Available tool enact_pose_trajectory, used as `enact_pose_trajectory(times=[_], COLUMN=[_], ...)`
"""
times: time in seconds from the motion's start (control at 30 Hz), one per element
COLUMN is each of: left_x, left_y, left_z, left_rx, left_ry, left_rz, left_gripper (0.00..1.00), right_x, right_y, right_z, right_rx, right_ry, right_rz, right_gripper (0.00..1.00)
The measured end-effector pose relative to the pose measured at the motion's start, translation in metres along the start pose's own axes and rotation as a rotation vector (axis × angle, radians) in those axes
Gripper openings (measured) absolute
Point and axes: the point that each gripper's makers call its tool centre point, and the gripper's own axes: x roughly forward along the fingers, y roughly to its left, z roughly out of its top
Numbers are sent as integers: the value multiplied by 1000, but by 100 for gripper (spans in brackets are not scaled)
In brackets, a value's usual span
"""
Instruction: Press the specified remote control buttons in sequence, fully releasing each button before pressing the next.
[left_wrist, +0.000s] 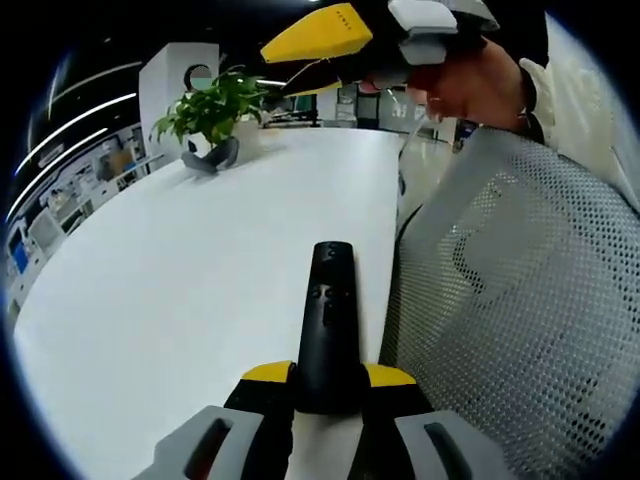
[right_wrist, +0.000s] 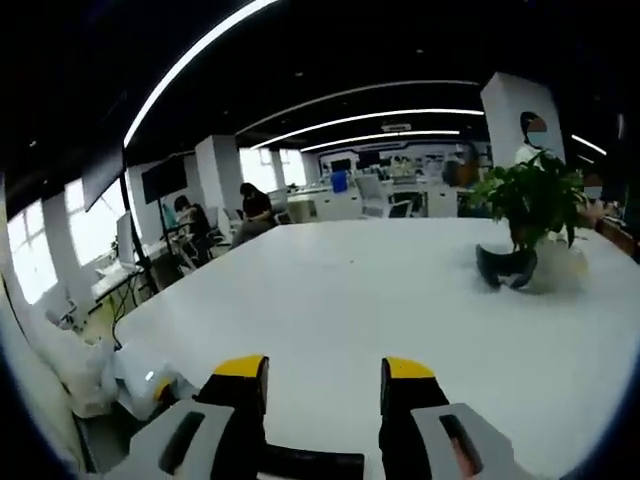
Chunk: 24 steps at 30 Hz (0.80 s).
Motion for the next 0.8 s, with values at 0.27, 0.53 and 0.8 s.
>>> enact_pose_trajectory(times=[0.27,0.53,0.8], left_x=[-2,-1,-1], left_y=[1,11,18], left_z=[-2,-5,-5], left_rx=[33,55,89], left_ry=[19,46,74], left_rz=[-35,-69,-111], left_gripper=[25,24,23], right_x=[3,4,5], right_y=[-1,-10,-15], right_z=[-2,3,1], right_rx=[-46,-78,-105], right_ry=[2,-36,-30], right_rz=[-18,-74,-110], right_gripper=[60,80,89])
